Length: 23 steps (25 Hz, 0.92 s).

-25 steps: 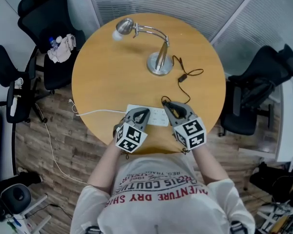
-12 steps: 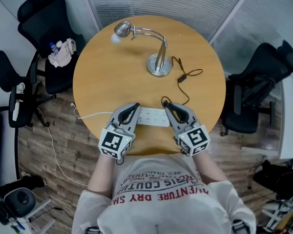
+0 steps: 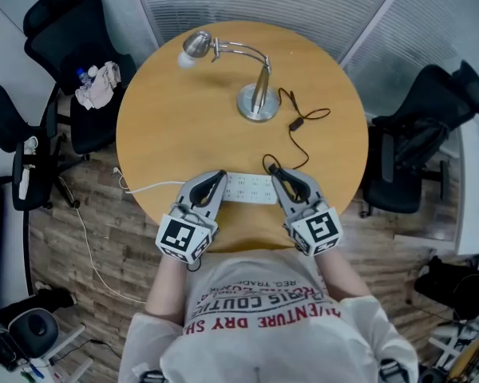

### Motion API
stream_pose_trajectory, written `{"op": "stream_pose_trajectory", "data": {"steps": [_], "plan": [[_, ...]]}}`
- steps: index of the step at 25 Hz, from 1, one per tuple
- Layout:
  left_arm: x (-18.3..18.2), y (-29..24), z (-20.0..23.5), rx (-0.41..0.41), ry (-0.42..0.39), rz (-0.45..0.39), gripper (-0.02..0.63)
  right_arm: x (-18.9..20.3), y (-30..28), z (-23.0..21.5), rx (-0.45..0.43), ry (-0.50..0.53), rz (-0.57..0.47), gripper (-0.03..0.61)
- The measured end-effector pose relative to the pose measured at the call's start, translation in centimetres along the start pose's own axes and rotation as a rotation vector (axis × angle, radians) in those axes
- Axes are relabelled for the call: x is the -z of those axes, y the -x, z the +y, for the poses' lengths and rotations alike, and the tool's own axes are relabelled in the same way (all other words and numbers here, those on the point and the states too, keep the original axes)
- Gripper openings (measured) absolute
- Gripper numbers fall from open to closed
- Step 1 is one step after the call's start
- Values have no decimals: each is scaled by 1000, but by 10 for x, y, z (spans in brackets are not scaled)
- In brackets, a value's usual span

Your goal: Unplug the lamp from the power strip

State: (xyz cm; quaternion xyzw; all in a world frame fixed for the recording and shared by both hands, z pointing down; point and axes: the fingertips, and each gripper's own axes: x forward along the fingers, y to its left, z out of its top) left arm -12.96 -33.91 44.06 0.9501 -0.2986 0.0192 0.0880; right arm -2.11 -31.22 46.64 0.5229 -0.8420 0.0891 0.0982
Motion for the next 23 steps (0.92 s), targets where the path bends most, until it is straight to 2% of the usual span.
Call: {"op": "stream_pose_trajectory", "data": {"steps": [23], "plan": [[16,-6,11,-30,6,76,28,6,-8,-5,41,-1,-2,72]]}}
